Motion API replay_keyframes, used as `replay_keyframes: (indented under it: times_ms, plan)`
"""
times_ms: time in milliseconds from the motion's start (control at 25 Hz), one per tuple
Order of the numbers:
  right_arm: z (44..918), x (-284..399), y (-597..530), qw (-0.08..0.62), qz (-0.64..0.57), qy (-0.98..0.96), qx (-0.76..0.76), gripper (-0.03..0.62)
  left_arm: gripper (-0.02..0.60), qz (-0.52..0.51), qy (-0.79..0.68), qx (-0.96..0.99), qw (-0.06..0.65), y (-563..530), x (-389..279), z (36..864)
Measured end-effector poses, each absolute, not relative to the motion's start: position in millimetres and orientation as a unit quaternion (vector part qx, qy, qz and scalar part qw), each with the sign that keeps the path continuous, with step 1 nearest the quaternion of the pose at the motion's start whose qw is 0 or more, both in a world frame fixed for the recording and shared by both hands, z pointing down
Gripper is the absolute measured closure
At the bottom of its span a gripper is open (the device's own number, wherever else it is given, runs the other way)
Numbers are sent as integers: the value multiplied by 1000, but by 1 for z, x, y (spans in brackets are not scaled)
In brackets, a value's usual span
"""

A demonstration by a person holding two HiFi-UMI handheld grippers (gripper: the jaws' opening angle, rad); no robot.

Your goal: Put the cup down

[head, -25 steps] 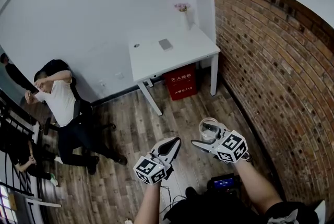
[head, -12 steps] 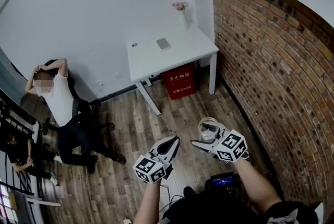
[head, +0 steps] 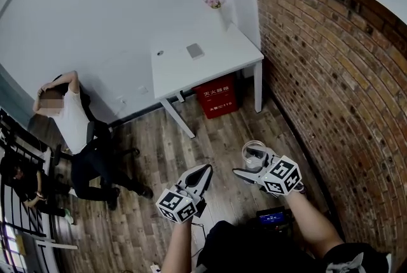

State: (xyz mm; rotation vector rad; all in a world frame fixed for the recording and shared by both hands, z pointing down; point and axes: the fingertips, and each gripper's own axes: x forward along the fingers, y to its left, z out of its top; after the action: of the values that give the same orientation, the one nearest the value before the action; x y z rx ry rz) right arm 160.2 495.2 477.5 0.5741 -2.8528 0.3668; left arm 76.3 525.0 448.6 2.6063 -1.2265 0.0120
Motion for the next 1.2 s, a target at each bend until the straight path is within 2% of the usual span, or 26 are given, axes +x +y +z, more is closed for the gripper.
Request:
replay_keyframes:
  times_ms: [480,1200]
  plan:
    - [502,143,415,121,138,-964,191,235,575,-5,-432,890,147,438,48,471]
    - [506,15,195,133,157,-952,225,235,575,-12,-414,896,161,214,-88,479]
